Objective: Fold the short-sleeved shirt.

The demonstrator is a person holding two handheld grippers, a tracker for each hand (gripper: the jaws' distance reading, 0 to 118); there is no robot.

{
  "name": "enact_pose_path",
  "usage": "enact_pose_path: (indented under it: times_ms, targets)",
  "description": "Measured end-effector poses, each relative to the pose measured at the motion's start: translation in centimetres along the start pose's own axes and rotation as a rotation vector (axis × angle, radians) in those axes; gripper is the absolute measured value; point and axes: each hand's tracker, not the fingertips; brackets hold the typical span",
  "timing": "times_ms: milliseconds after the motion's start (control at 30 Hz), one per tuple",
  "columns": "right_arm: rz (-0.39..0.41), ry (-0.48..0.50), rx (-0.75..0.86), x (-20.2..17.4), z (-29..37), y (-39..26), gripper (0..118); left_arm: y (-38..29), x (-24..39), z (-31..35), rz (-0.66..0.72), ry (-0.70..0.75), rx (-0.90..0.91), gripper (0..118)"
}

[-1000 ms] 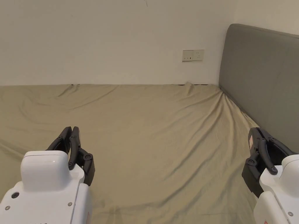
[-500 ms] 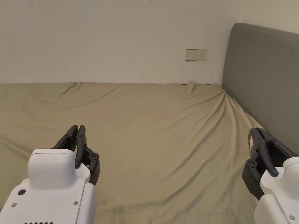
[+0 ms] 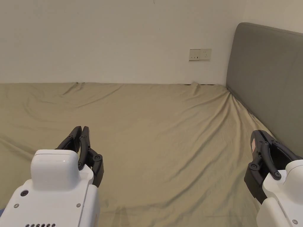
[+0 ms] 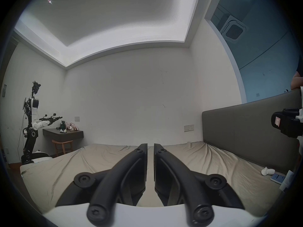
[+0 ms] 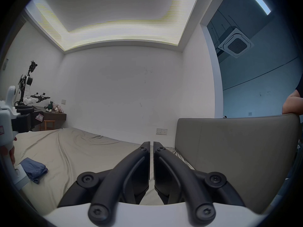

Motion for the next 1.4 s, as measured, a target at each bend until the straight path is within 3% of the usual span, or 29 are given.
enact_pose_path:
  times_ms: [467,533,567,600,633,667,1400]
  targets:
    - [-0.015,-0.001,0.014,0.24,0.15,-0.02,9,0.02,0.19,0.16,-0.015,0.003,0.014,12]
    - [-0.021,0.001,0.011,0.37,0.05,0.11,37,0.05,0.14,0.24,-0.01,0.007,0.023,24]
    - [-0.024,0.002,0.007,0.51,0.02,0.15,62,0.1,0.09,0.24,-0.006,0.007,0.023,36]
    - [-0.025,0.003,-0.001,0.6,-0.08,0.18,95,0.16,0.02,0.22,-0.001,0.006,0.02,69]
    - [-0.025,0.001,-0.005,0.59,-0.16,0.18,111,0.19,0.0,0.17,0.003,0.005,0.018,99]
    - [-0.026,0.001,-0.005,0.56,-0.18,0.11,118,0.22,-0.09,0.05,0.011,0.004,0.006,115]
    - [-0.03,0.016,0.016,0.38,0.21,0.02,118,0.24,0.06,0.66,0.012,0.002,0.028,118]
